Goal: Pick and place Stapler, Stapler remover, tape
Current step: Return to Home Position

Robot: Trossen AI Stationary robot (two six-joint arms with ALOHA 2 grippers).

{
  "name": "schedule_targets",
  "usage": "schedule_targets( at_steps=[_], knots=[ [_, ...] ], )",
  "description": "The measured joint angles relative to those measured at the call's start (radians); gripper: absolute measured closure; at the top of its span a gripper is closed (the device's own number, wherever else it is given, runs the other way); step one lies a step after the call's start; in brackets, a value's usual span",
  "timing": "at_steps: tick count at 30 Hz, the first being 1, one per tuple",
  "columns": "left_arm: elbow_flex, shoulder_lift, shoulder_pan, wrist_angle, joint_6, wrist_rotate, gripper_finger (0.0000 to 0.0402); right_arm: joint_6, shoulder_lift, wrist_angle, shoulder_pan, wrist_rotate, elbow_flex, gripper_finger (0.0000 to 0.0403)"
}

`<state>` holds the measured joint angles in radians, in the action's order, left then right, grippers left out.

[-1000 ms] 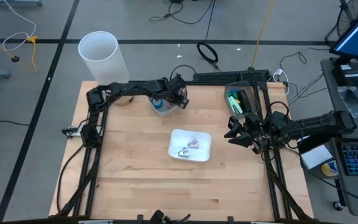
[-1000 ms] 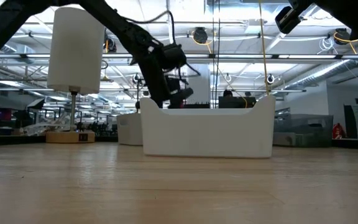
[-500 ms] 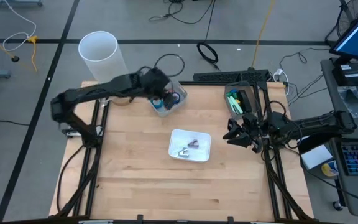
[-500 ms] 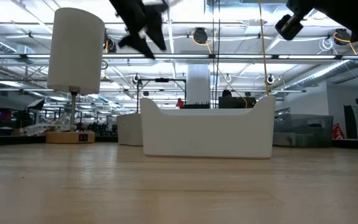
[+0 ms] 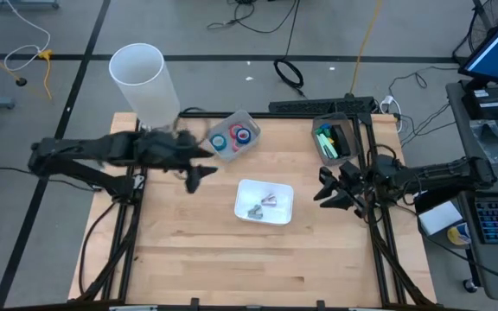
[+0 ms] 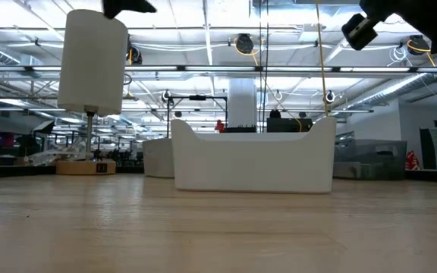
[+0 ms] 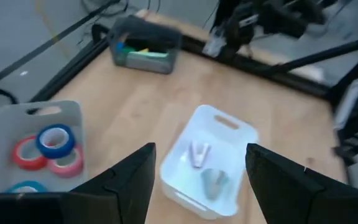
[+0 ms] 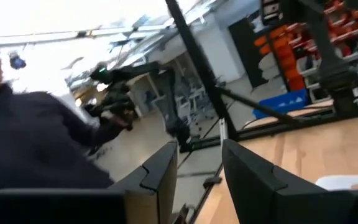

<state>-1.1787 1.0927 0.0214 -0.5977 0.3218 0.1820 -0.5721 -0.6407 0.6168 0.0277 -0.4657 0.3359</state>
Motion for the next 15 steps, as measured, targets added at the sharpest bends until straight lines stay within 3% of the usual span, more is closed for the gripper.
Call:
schedule_targets(
  at_steps=[8, 15],
  knots=[
    [0.43, -0.365, 0.117, 0.344, 0.059, 0.001, 0.0153, 0.084, 0.1, -0.203, -0.02, -0.028, 0.0, 0.028],
    [0.639, -0.583, 0.197, 0.419, 0.1, 0.003, 0.0153, 0.069, 0.184, -0.298, -0.053, -0.011, 0.0, 0.028]
  ],
)
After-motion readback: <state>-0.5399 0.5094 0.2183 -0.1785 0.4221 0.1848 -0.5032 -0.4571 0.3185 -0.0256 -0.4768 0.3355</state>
